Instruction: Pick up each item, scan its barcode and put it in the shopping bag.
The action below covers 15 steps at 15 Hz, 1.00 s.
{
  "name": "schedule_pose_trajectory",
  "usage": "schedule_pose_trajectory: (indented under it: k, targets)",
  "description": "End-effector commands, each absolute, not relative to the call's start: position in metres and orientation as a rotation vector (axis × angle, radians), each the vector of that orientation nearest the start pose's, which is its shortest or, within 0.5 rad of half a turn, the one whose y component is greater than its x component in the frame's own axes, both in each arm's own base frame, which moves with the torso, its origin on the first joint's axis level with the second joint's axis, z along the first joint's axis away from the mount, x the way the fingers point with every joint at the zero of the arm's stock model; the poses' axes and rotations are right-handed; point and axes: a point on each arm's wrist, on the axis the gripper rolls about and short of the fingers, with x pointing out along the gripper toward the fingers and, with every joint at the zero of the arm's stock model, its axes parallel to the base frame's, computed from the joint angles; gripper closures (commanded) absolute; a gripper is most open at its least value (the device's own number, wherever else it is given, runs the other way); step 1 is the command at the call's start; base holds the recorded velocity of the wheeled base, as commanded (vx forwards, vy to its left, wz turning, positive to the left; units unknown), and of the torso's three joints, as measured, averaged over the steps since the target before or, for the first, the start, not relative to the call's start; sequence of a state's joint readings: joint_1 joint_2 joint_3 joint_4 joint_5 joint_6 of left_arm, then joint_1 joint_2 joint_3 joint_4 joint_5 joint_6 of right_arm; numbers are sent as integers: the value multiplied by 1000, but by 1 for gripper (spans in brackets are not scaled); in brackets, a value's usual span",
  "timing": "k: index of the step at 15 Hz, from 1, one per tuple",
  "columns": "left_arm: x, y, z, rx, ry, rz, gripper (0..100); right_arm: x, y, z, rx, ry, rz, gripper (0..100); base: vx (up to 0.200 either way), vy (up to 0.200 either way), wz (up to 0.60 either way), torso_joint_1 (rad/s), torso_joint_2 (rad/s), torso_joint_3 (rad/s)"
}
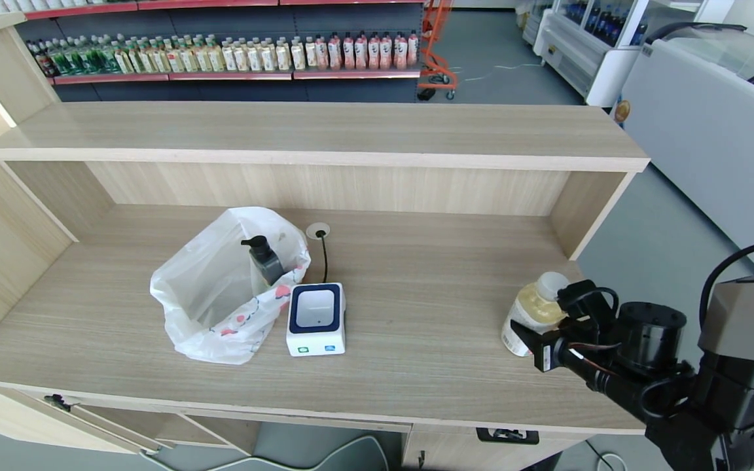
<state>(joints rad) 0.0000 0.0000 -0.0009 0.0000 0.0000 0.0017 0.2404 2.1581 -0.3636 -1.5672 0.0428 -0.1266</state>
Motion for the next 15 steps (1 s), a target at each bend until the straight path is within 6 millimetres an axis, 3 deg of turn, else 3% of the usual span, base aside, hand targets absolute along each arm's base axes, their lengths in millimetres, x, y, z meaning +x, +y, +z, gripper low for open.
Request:
schedule_pose_trajectory:
  k: [1, 3, 6, 8, 9, 11, 13, 15]
  targets:
    - [-23, 0, 76, 2, 2, 0, 0, 293, 69, 47, -141, 179, 283, 100, 0, 0, 0, 0, 0, 0]
    - [-23, 0, 76, 2, 2, 0, 0, 291, 68, 63, -133, 126, 295, 100, 0, 0, 0, 0, 0, 0]
    - [-23, 0, 76, 2, 2, 0, 0, 274, 56, 112, -29, 33, 355, 100, 0, 0, 0, 0, 0, 0]
    - [-23, 0, 76, 2, 2, 0, 0, 249, 47, 154, 85, 27, 484, 100, 0, 0, 0, 0, 0, 0]
    - [-23, 0, 76, 2, 0, 0, 0, 228, 44, 189, 172, 21, 598, 100, 0, 0, 0, 0, 0, 0]
    - [-23, 0, 76, 2, 0, 0, 0, 204, 42, 240, 256, 28, 764, 100, 0, 0, 0, 0, 0, 0]
    - [-23, 0, 76, 2, 2, 0, 0, 183, 47, 275, 307, 68, 949, 100, 0, 0, 0, 0, 0, 0]
    - [-23, 0, 76, 2, 2, 0, 0, 163, 56, 293, 354, 121, 1116, 100, 0, 0, 0, 0, 0, 0]
